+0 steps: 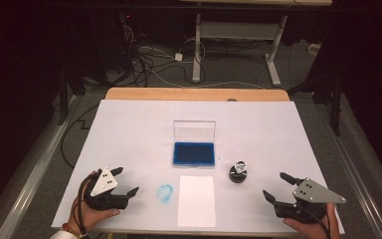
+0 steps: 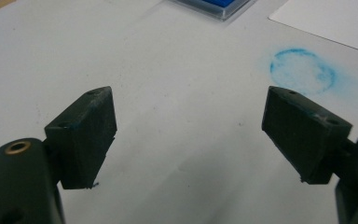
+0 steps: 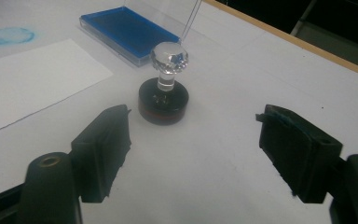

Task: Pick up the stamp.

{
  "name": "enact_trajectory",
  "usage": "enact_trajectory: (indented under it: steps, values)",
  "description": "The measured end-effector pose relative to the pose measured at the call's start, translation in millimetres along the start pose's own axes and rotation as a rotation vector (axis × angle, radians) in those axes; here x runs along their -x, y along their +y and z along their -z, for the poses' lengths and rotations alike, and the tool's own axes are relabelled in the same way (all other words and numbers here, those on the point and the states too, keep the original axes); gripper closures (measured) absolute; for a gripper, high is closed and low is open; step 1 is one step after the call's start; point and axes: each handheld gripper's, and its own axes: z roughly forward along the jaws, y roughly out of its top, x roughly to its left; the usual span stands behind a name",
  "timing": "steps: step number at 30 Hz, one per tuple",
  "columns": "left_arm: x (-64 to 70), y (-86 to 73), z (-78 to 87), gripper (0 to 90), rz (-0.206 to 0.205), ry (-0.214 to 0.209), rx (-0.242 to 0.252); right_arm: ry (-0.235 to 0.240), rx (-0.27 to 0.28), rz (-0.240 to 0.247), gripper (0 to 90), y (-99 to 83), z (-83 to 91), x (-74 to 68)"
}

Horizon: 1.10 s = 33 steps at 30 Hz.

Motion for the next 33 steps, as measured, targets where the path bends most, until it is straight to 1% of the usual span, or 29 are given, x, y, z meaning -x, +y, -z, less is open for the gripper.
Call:
enact_trajectory:
  steps: [1, 2, 3, 4, 7, 12, 14, 17, 20, 23, 25, 29, 31, 33]
  values:
    - [0.7, 0.2, -0.8, 17.6, -0.01, -0.005, -0.007, 0.003, -0.001, 0.001, 24.2, -0.1, 0.1, 0.1]
    - [0.7, 0.2, -0.8, 17.6, -0.01, -0.005, -0.007, 0.0, -0.003, 0.005, 23.8, -0.3, 0.1, 0.3]
    - [2.5, 0.7, -1.1, 17.6, -0.025, 0.002, -0.008, -0.001, -0.002, 0.003, 23.3, -0.4, 0.2, 0.5]
    - [2.5, 0.9, -0.8, 17.6, -0.023, -0.005, -0.005, -0.001, -0.002, -0.003, 23.4, -0.5, 0.4, 0.4]
    - [2.8, 1.5, -0.2, 17.6, -0.019, -0.007, 0.001, -0.001, 0.001, -0.003, 23.1, 0.3, -0.2, 1.4]
    - [2.8, 0.4, 1.2, 17.8, -0.023, -0.007, -0.005, 0.007, -0.002, -0.004, 22.9, 2.4, -4.4, 4.1]
    - [2.4, 0.0, 2.7, 18.1, -0.016, -0.012, 0.003, 0.011, -0.006, -0.011, 22.9, 2.4, -5.9, 5.6]
    - [2.8, -0.9, 4.1, 18.9, -0.02, -0.012, -0.001, 0.024, -0.005, -0.027, 23.0, 4.3, -6.7, 7.4]
    - [3.0, -1.6, 3.9, 18.9, -0.02, -0.008, -0.008, 0.037, -0.006, -0.026, 23.0, 9.2, -8.6, 7.8]
    - [2.8, -1.4, 2.4, 20.1, -0.017, 0.0, -0.021, 0.057, -0.015, -0.011, 22.8, 15.9, -13.2, 7.5]
    - [2.4, -1.8, 1.5, 20.9, -0.013, -0.006, -0.021, 0.077, -0.028, 0.0, 22.7, 21.1, -17.3, 7.6]
    - [2.0, -1.7, 0.9, 20.9, -0.014, -0.013, -0.024, 0.101, -0.043, 0.018, 22.7, 32.1, -24.0, 7.8]
    - [2.1, -1.4, 0.5, 20.9, -0.014, -0.015, -0.026, 0.108, -0.069, 0.035, 22.7, 37.6, -28.1, 8.6]
    - [2.6, -1.3, -0.3, 20.9, -0.015, -0.016, -0.031, 0.132, -0.092, 0.035, 22.7, 42.8, -32.8, 9.9]
